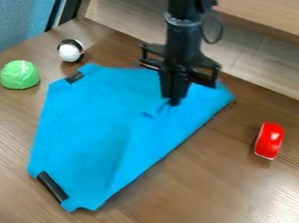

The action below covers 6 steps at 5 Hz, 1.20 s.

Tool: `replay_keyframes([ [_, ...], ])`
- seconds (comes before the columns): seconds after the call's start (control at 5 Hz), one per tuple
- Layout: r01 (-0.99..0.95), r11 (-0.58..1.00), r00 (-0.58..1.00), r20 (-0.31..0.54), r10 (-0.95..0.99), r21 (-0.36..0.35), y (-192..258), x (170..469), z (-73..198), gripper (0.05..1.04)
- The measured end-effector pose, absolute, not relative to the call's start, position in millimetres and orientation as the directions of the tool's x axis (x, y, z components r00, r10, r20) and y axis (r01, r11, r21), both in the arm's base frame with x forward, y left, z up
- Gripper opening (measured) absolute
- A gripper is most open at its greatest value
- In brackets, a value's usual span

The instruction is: Fold the cloth from bottom left to top right

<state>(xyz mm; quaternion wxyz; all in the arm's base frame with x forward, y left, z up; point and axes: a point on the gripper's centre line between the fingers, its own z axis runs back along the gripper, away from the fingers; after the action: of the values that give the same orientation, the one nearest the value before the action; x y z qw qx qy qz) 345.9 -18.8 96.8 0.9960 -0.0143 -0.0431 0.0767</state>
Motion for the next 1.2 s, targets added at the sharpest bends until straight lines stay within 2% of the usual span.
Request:
replay_keyframes([
  [0.2, -0.198, 0.980, 0.973, 0.118, 0.201, -0.037, 5, 348, 111, 0.068],
  [0.6, -0.267, 0.963, 0.955, 0.120, 0.271, -0.044, 38, 349, 119, 0.068],
  [1.2, -0.362, 0.931, 0.925, 0.101, 0.365, -0.051, 85, 340, 118, 0.068],
])
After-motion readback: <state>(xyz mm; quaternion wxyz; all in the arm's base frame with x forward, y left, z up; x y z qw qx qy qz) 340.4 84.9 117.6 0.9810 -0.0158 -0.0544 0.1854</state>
